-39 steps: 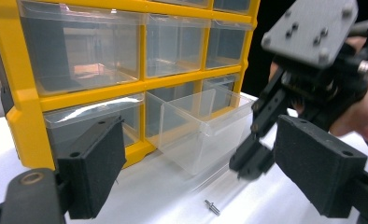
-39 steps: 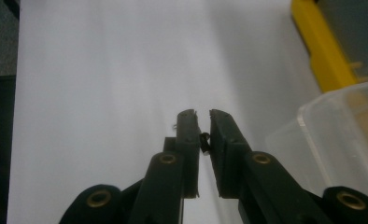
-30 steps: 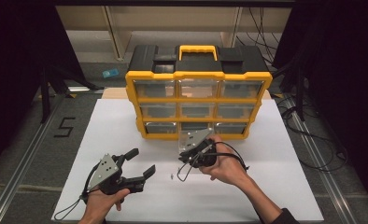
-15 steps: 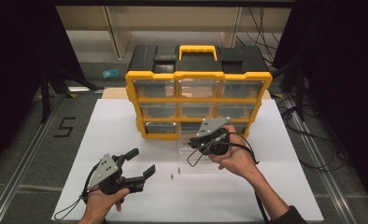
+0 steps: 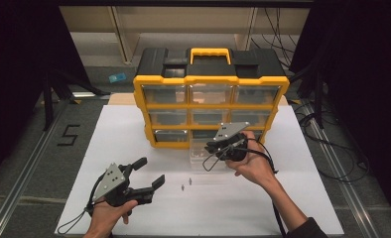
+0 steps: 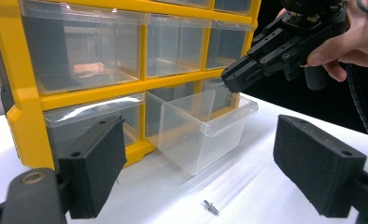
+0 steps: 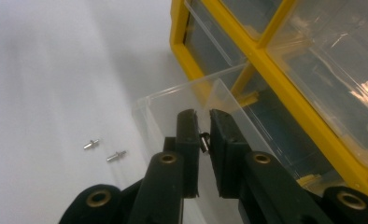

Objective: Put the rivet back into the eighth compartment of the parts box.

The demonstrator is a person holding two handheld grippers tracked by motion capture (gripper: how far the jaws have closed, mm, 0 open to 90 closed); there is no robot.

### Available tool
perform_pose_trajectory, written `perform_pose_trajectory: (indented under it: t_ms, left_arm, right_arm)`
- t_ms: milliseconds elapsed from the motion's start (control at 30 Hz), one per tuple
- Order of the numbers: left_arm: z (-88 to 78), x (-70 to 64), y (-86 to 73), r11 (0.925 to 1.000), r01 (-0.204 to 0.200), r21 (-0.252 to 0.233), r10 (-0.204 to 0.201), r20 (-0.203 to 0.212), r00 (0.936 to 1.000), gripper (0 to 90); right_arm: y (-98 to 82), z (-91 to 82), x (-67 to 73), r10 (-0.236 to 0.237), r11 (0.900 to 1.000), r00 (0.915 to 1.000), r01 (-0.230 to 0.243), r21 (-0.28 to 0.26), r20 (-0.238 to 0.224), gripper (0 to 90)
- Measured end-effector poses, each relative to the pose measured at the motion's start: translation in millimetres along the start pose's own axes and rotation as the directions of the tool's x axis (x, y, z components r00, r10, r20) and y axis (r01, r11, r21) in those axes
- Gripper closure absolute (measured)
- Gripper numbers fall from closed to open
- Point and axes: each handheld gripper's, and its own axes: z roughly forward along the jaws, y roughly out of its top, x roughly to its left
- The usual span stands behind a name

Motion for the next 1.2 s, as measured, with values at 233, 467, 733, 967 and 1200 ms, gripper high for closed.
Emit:
perform_pose_trajectory:
  t_ms: [233,467,733,967,1200]
  left_arm:
    - [0.0,0.0,0.0,1.0000,-0.001,-0.001,0.001,0.001,1.0000,16.9]
    - [-0.1,0.0,0.0,1.0000,-0.002,0.000,0.002,-0.001,1.0000,16.8]
    - [-0.3,0.3,0.2,1.0000,-0.002,-0.002,0.002,-0.005,1.0000,16.8]
    - [-1.1,0.8,1.2,0.9999,-0.005,-0.012,0.005,-0.007,1.0000,16.7]
    - [-2.2,1.8,2.0,0.9998,0.001,-0.018,-0.001,-0.012,0.9999,16.5]
  right_arm:
    - [-4.8,3.4,-5.4,0.008,1.000,0.9999,-0.008,0.014,0.009,82.6]
    - [-9.4,8.9,-7.6,0.021,0.999,0.9996,-0.021,0.028,0.017,81.3]
    - [-4.5,5.6,-5.4,0.045,0.999,0.9985,-0.045,0.009,0.032,52.1]
    - [11.7,4.5,16.6,-0.010,0.999,0.9997,0.010,-0.032,-0.020,38.8]
    - [20.5,5.0,31.3,-0.028,0.998,0.9982,0.025,-0.051,-0.054,33.4]
